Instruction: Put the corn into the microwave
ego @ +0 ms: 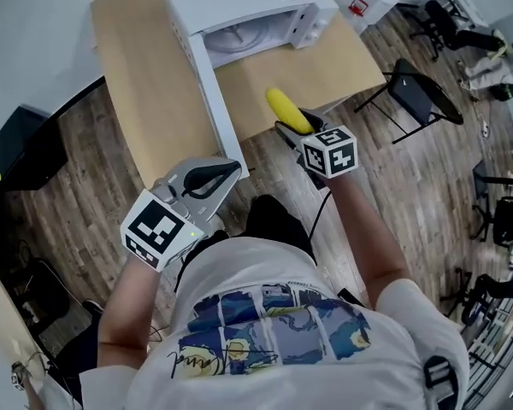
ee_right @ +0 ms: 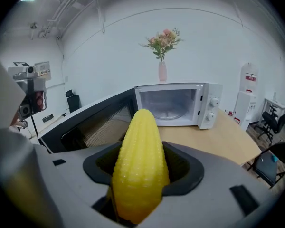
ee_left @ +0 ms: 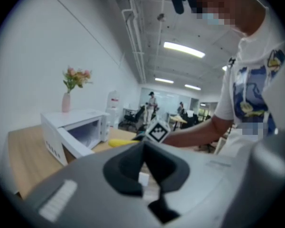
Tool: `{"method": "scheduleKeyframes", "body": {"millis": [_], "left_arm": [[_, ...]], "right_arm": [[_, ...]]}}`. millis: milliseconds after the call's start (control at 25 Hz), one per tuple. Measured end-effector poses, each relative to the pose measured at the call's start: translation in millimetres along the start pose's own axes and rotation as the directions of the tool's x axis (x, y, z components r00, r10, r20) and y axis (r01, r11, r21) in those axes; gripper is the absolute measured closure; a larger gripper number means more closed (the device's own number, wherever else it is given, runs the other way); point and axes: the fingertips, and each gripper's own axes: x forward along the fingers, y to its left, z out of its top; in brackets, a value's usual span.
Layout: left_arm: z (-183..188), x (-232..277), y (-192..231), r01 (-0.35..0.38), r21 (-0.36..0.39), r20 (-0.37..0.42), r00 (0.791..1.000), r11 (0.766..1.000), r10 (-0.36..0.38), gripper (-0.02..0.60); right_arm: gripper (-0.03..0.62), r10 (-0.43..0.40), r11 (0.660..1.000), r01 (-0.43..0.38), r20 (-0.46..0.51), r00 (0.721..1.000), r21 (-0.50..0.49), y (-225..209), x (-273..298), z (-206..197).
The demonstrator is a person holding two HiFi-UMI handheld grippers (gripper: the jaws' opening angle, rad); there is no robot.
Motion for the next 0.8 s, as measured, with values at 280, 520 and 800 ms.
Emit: {"method": "scheduleKeyframes", "body": {"millis": [280,520,800], "left_arm": [[37,47,39,-0.026,-0.005,0.006,1.0,1.0,0.026,0.572],[53,84,61,-0.081,-0.054,0.002,0.997,0.995,0.081,0.572],[63,101,71,-0.178,-0.101,0.004,0.984,0.979,0.179,0.572]], "right_arm": [[0.345,0.068,0.996,-0.071,-0.043,0.997,-0.059,-38,75,39],[0.345,0.112,0.987,-0.119,-0.071,0.991,-0.104,-72,139,69],[0.345,0.12,0.979,-0.133,-0.088,0.989,-0.154,-98,204,84]]}}
